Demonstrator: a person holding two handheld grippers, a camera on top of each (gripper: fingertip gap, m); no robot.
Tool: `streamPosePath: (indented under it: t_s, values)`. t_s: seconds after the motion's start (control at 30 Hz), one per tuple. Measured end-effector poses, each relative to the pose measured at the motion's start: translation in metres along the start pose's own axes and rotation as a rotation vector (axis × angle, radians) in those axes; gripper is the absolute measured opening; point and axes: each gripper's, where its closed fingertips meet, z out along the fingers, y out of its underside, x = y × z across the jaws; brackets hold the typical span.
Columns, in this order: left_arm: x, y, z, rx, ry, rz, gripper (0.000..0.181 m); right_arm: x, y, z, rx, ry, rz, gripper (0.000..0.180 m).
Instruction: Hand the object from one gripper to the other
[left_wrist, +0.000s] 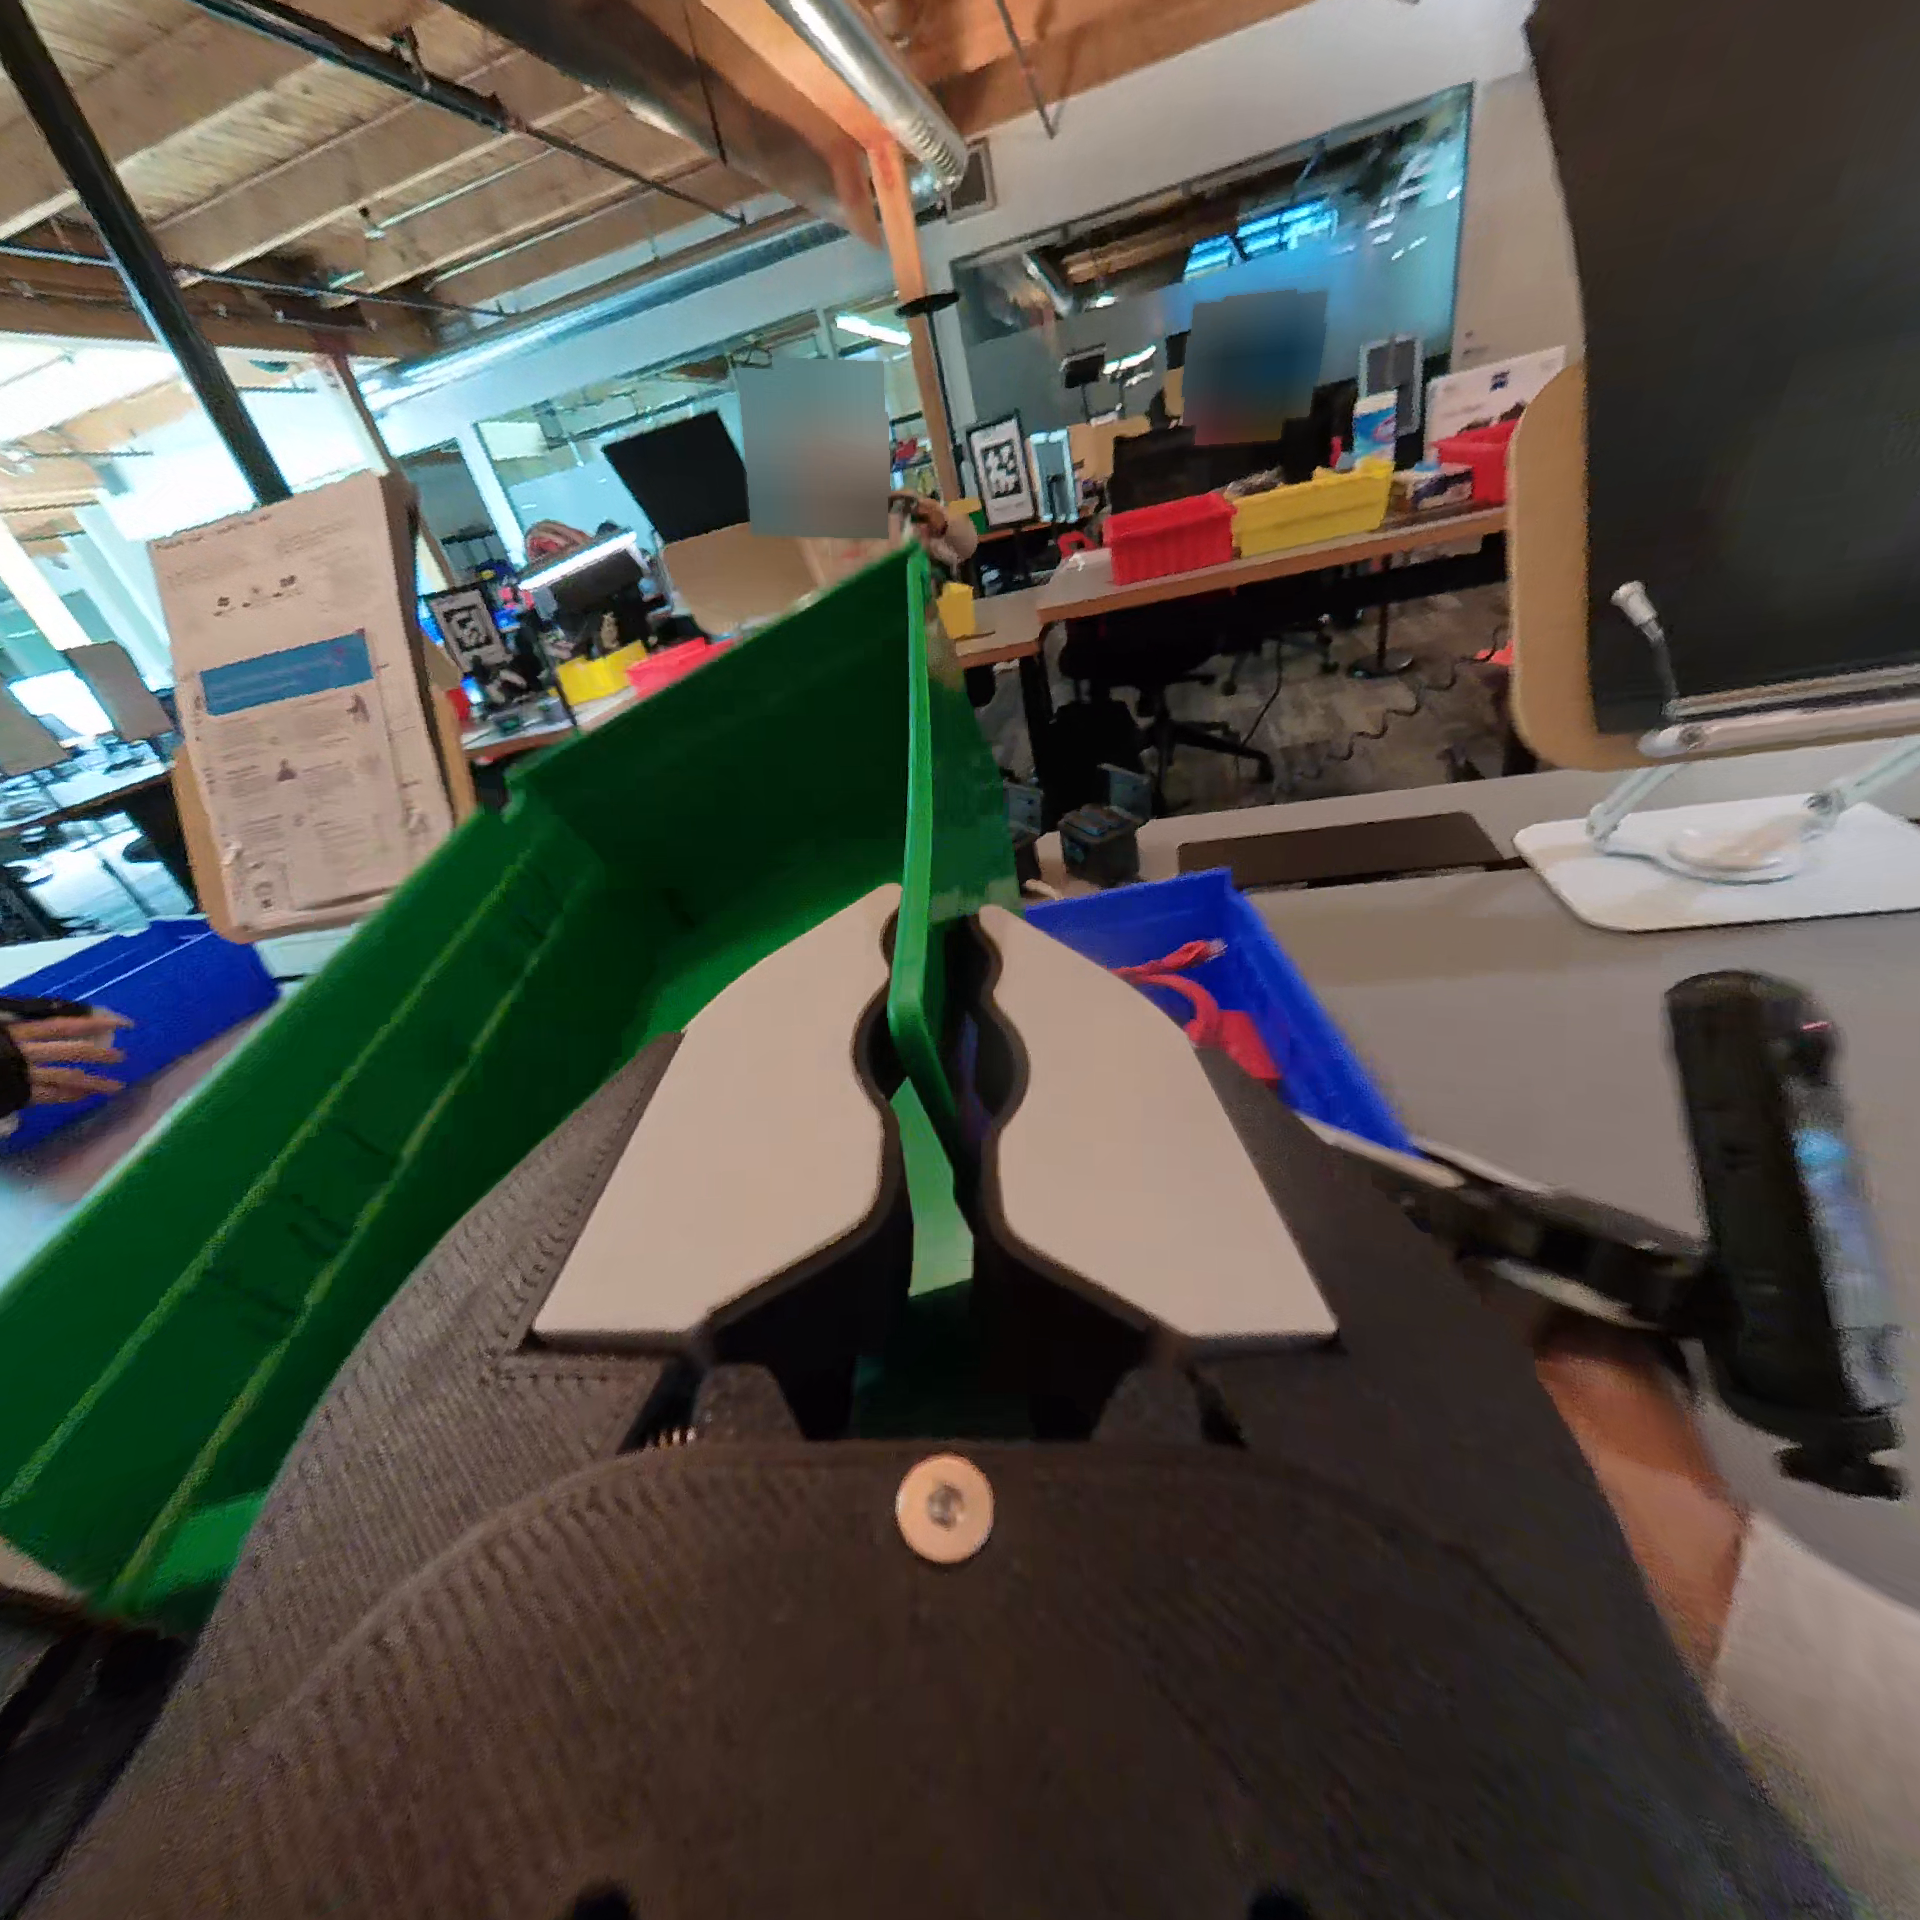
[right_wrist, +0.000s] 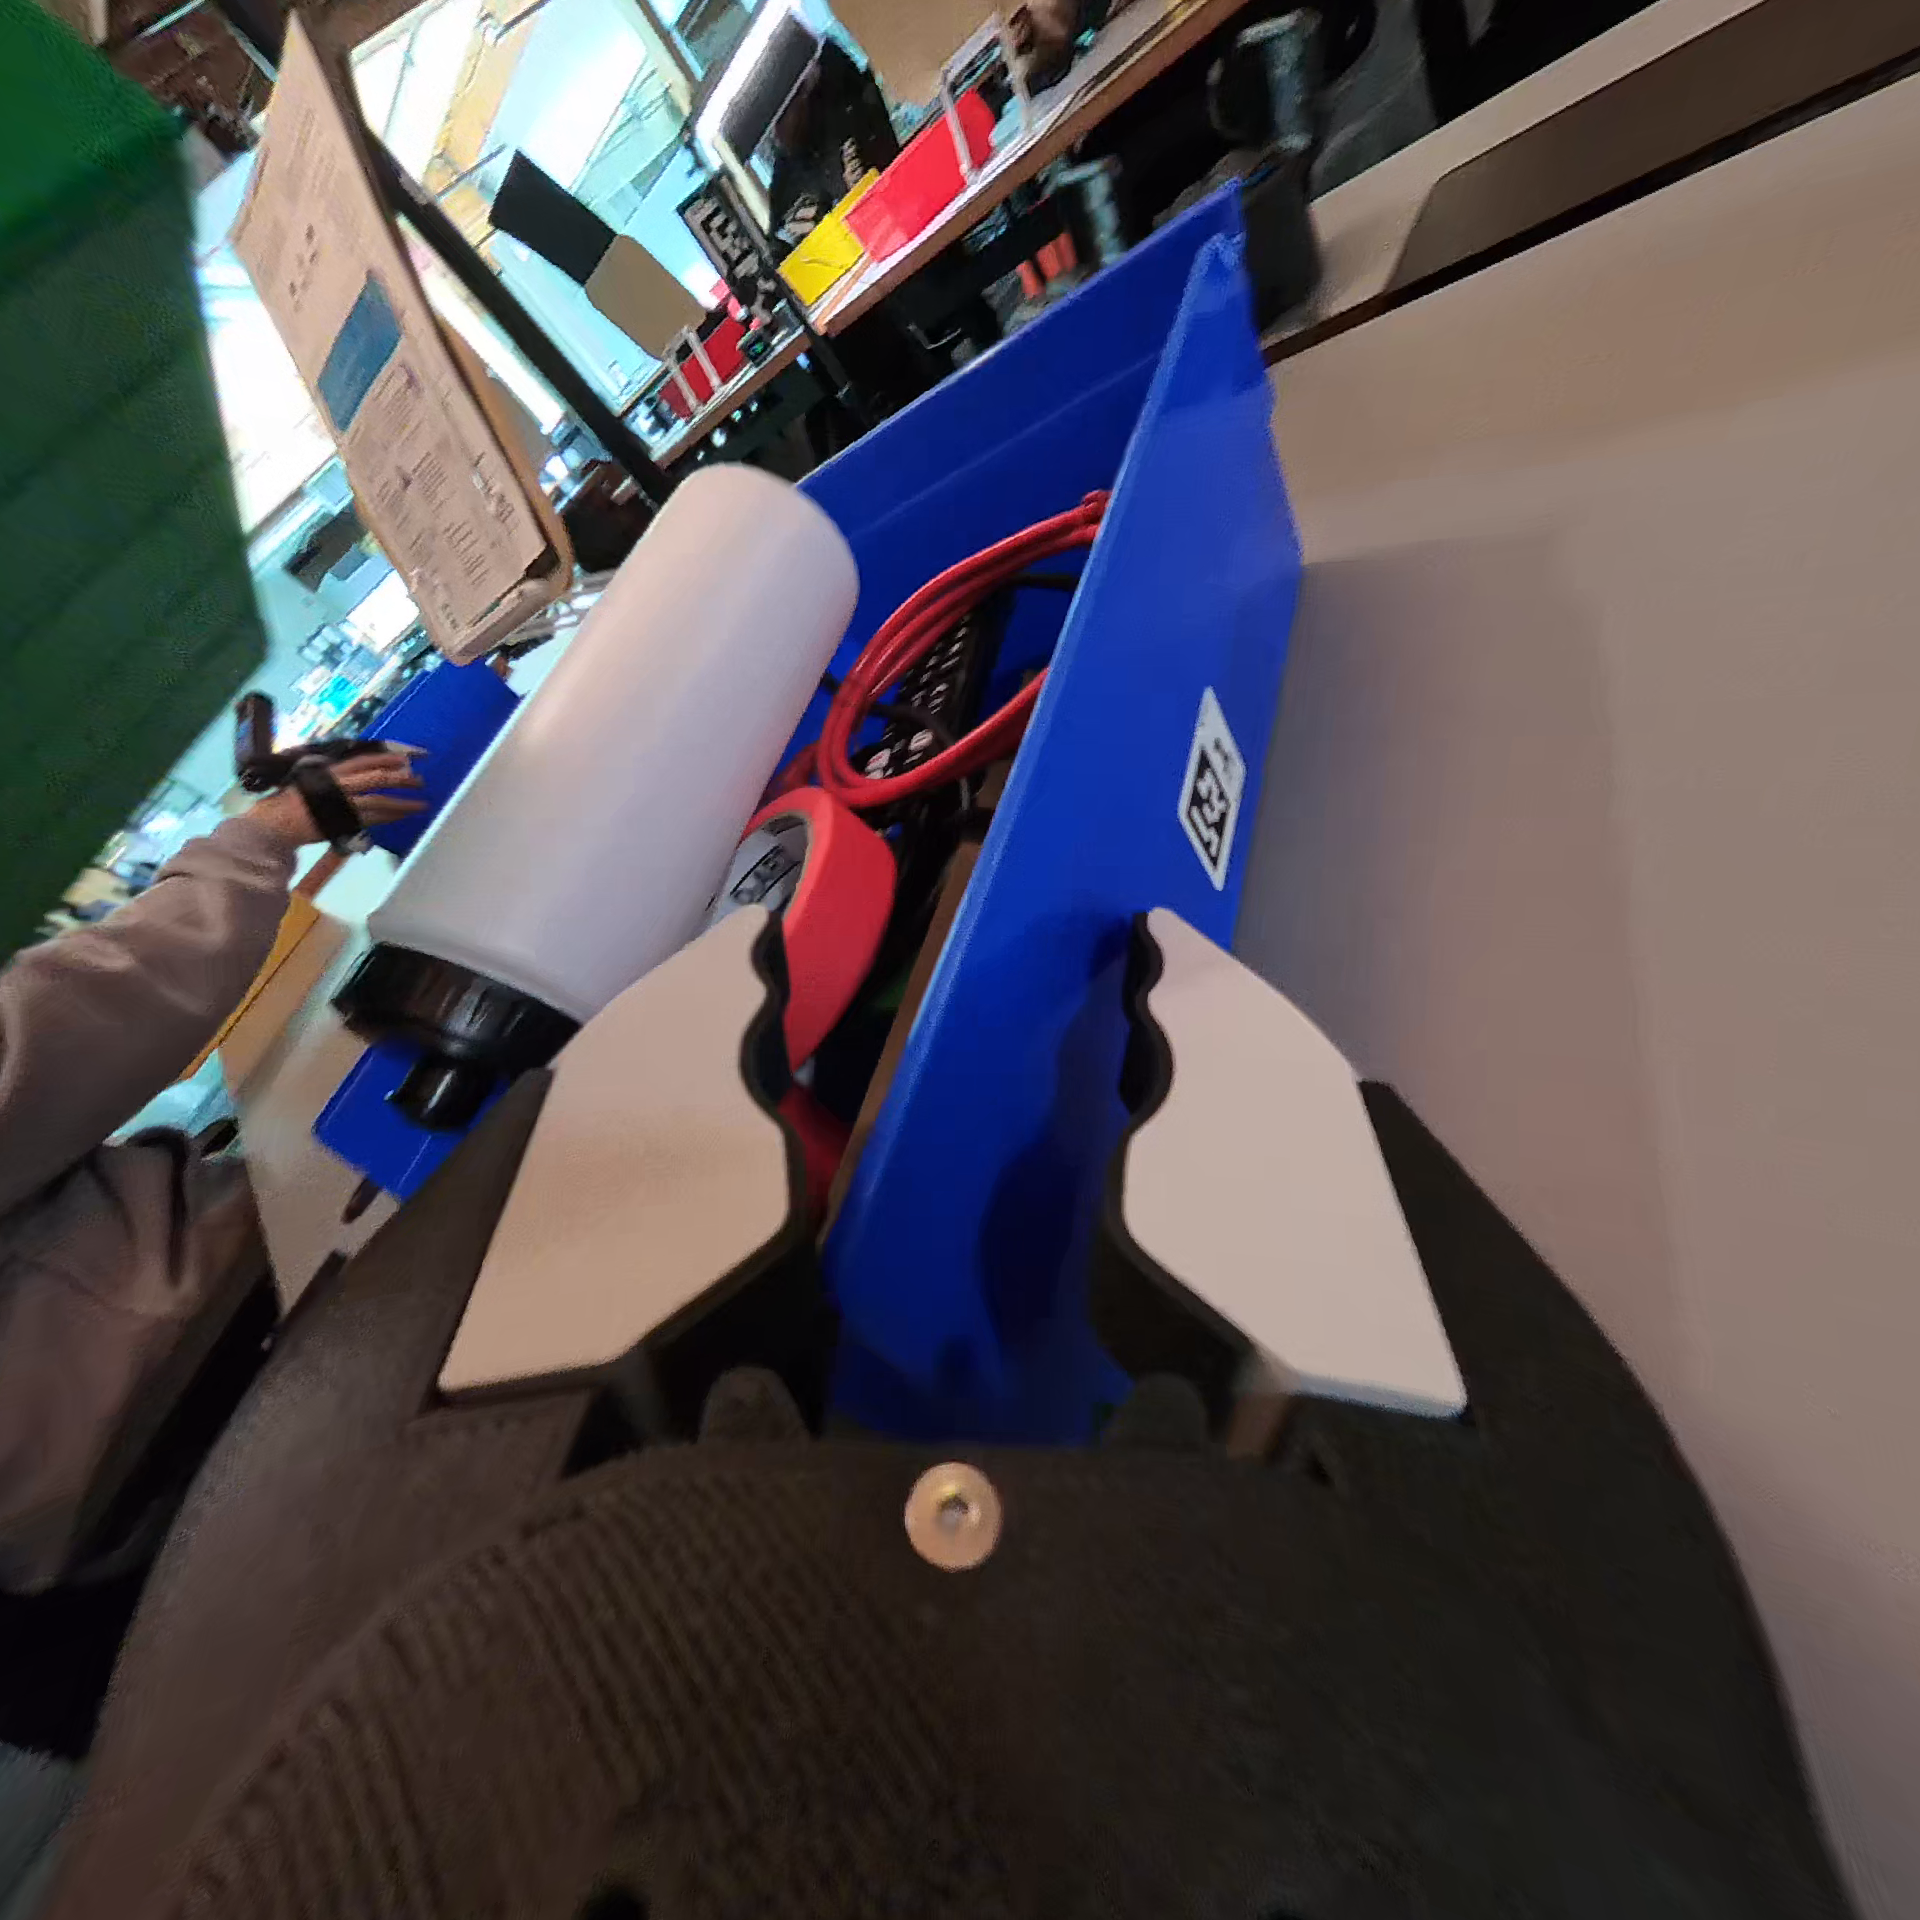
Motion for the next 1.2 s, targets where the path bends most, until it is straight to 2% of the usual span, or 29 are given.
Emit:
streamPosePath:
  t_s: [0.23,0.33,0.47,0.57,0.7,0.83,0.93,1.03,1.2]
  values:
    - [0.012,0.004,0.004,-0.032,0.042,0.013,0.005,-0.033,0.016,-0.006,-0.143,-0.174,-0.027,0.074]
    - [0.02,-0.004,0.0,-0.018,0.051,0.057,0.005,-0.033,-0.002,-0.031,-0.128,-0.271,-0.049,0.075]
    - [0.053,-0.021,-0.005,0.022,0.147,0.069,0.005,-0.006,-0.027,-0.091,-0.128,-0.349,-0.267,0.076]
    - [0.104,-0.034,-0.01,0.045,0.278,0.104,0.005,0.046,-0.054,-0.149,-0.101,-0.314,-0.464,0.072]
    - [0.201,-0.039,-0.024,0.081,0.505,0.152,0.005,0.139,-0.091,-0.238,-0.092,-0.172,-0.616,0.064]
    - [0.304,-0.004,-0.041,0.077,0.648,0.352,0.007,0.227,-0.112,-0.344,-0.041,-0.006,-0.594,0.059]
    - [0.367,0.029,-0.059,0.05,0.762,0.374,0.006,0.273,-0.114,-0.412,0.01,0.107,-0.56,0.06]
    - [0.415,0.047,-0.069,0.022,0.841,0.309,0.006,0.289,-0.113,-0.449,0.048,0.116,-0.476,0.061]
    - [0.471,0.054,-0.08,0.033,0.894,0.282,0.006,0.293,-0.117,-0.458,0.067,0.079,-0.401,0.063]
